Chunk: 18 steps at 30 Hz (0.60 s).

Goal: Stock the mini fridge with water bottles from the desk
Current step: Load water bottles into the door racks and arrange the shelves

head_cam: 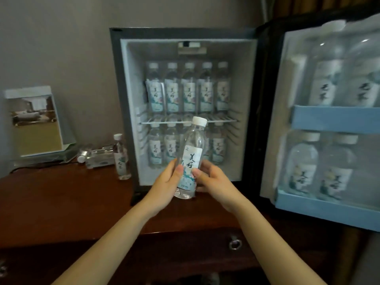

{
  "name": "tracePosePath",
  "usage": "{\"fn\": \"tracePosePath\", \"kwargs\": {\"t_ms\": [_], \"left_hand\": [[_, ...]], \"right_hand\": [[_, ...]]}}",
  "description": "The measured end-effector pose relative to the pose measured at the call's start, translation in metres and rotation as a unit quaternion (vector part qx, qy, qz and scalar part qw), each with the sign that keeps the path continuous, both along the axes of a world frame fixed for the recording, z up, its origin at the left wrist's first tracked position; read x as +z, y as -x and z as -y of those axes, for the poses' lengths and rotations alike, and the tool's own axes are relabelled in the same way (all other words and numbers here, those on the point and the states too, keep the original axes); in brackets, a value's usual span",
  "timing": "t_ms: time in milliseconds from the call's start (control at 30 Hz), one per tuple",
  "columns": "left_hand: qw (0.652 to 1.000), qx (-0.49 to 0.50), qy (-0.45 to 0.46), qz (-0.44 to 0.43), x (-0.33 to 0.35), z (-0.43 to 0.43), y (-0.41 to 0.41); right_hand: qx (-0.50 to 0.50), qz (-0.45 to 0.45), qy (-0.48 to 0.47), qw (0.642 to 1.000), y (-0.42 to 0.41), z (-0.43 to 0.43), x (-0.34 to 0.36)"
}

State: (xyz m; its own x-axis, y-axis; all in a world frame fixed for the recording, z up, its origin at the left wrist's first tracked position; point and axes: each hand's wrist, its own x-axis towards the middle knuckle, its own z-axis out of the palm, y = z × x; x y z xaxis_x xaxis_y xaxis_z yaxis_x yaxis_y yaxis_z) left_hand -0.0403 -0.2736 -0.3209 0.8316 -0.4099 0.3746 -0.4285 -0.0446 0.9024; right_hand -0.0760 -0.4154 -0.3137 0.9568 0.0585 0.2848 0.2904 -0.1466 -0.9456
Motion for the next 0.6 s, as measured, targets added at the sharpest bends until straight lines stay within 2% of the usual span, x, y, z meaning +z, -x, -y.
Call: {"fn": "tracePosePath", "kwargs": {"t_ms": [167, 333, 600], "left_hand": [[0.995, -0.077, 0.019, 0.059, 0.008, 0.068, 0.033], [0.984, -0.141, 0.033, 0.105, 0.019, 0.128, 0.064], [0.965, -0.229, 0.058, 0.111, 0.021, 0.206, 0.103]], "right_hand": [[-0.073, 0.075, 0.026, 0.994, 0.058, 0.064, 0.015], [-0.134, 0.111, 0.051, 0.983, 0.111, 0.113, 0.025], [-0.21, 0.12, 0.044, 0.969, 0.173, 0.17, 0.027]]}}
